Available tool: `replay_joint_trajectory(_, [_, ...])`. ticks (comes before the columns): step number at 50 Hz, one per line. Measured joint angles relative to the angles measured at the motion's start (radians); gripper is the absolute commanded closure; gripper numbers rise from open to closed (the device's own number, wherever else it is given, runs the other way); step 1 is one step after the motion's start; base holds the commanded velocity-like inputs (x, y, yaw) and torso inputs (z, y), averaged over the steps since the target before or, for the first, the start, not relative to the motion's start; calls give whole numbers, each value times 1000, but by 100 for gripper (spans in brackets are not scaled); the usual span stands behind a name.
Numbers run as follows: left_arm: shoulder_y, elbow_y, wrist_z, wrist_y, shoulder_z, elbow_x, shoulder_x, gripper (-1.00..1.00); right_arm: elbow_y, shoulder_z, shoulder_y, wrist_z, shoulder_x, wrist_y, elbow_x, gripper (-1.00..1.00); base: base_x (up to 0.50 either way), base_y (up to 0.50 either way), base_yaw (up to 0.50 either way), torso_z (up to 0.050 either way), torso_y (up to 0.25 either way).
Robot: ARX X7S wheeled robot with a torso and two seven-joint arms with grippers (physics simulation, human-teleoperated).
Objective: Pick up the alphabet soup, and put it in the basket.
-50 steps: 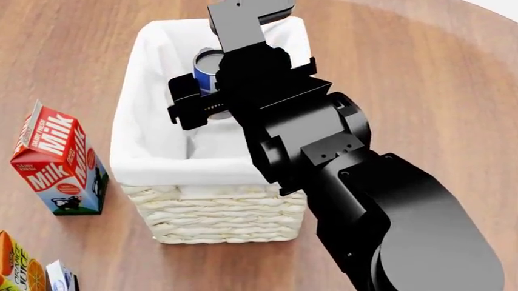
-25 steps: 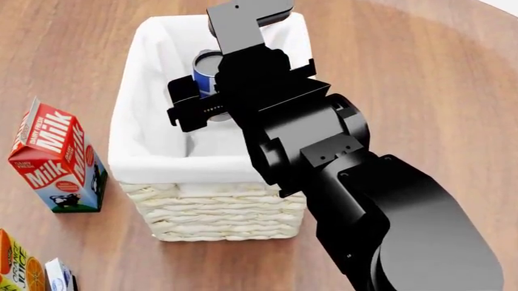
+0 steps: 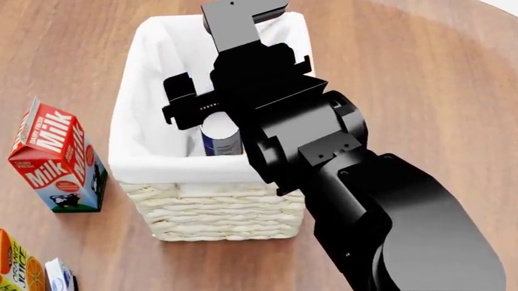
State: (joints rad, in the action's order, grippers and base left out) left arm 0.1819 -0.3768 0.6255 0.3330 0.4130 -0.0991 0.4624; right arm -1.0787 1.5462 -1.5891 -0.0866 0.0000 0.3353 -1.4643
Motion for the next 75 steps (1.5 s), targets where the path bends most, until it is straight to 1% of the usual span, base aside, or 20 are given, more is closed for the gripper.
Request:
replay_joint_trajectory(15, [0,-2,2,0,1,1,3,-100,4,-4,-3,-2,1,0,17,-100,0,0,0,0,0])
replay_joint_trajectory(20, [1,-2,3,0,1,2,4,-100,76,-2,-17,-37,41,-5,29,-100,0,0,0,0,0])
replay_joint_trajectory(34, [-4,3,1,-4,9,2,3,-100,508,-9,-61,-225,273,-19,54,-100,0,0,0,0,0])
replay_joint_trajectory(52, [-9,7,-4,-10,14,16,5,-100,859,-21,-67,-360,491,-51,82,-100,0,0,0,0,0])
replay_joint_trajectory(60, [-7,4,1,-6,6,27,10,-100,1101,-26,-23,-430,652,-124,138,-100,0,0,0,0,0])
replay_joint_trajectory(67, [-3,-1,8,-1,-4,34,16,-100,1317,-12,92,-509,818,-261,273,-100,0,0,0,0,0])
replay_joint_trajectory(75, [10,-16,25,8,-28,41,27,-100,1495,28,295,-714,983,-444,587,-100,0,0,0,0,0])
